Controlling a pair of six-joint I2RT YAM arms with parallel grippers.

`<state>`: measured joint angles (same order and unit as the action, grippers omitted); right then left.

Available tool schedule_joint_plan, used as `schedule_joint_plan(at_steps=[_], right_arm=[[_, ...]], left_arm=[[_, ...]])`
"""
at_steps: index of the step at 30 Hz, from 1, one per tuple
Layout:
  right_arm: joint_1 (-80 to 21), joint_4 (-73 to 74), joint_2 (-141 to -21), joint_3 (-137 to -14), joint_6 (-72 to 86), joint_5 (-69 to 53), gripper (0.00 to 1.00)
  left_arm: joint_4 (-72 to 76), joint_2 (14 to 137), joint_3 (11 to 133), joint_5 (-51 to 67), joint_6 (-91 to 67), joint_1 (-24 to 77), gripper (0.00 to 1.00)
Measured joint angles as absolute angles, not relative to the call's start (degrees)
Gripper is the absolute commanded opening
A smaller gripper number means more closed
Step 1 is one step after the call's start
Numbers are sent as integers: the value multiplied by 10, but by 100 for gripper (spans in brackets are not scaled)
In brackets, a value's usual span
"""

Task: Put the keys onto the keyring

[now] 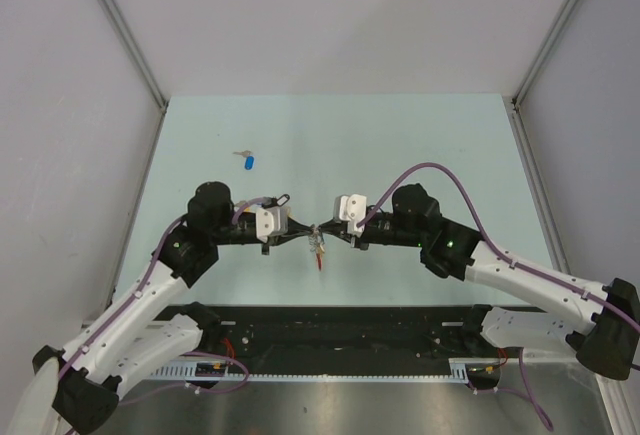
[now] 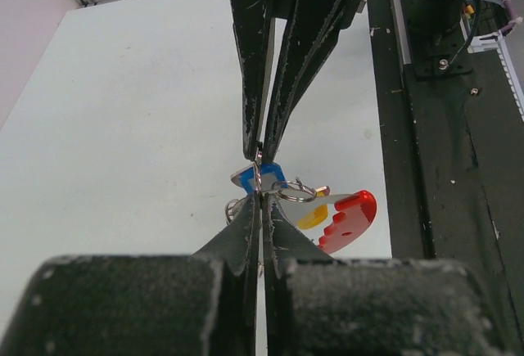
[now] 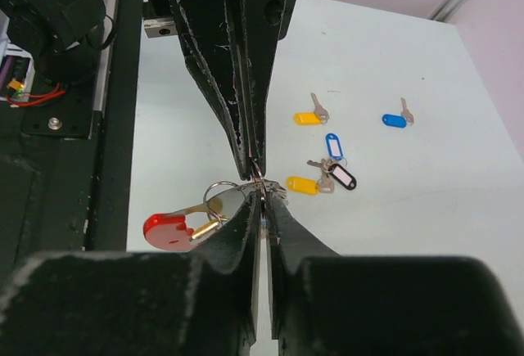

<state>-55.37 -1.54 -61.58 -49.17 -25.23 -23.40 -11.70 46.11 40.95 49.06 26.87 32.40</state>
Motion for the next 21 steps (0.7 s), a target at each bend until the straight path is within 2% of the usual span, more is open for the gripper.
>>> schedule_joint_plan(at_steps=[6, 21], right_arm=[[-550, -6, -609, -496, -249, -234, 28], [-524, 45, -579, -498, -240, -257, 28]], left_arm=[[-105, 453, 408, 486, 258, 327, 1], [-82, 449, 401, 486, 244, 328, 0]])
